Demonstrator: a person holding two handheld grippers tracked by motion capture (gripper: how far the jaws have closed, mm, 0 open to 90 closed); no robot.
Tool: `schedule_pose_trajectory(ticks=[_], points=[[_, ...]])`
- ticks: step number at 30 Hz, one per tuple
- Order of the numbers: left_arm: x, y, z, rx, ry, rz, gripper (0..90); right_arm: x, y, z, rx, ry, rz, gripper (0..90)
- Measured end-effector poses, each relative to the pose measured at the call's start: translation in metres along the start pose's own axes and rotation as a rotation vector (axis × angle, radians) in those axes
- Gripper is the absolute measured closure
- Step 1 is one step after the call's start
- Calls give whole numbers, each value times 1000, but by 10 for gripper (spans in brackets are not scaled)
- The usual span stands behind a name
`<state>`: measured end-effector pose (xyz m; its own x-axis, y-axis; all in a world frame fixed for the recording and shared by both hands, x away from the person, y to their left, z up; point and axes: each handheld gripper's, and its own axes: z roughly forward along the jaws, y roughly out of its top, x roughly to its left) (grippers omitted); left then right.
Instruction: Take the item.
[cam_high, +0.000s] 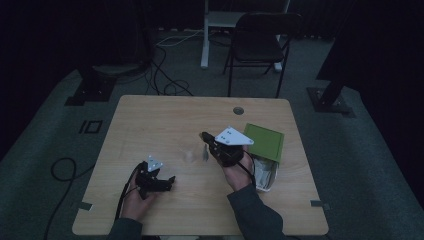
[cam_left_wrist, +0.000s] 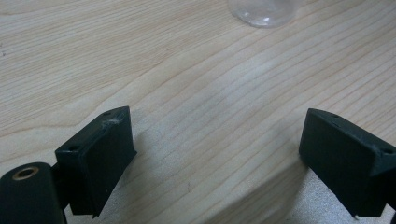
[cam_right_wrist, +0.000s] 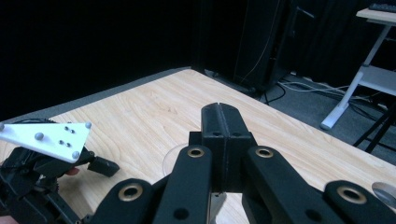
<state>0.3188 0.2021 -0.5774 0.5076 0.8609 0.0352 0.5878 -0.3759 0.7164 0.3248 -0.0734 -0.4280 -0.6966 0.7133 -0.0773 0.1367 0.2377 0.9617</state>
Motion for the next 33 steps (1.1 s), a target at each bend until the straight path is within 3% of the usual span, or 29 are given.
schedule_pose_trajectory(ticks=[19,33], points=[[0,0,0,-2,0,-3,109,2,15,30,7,26,22,900],[0,0,0,-2,0,0,109,2,12,58,35,34,27,900]])
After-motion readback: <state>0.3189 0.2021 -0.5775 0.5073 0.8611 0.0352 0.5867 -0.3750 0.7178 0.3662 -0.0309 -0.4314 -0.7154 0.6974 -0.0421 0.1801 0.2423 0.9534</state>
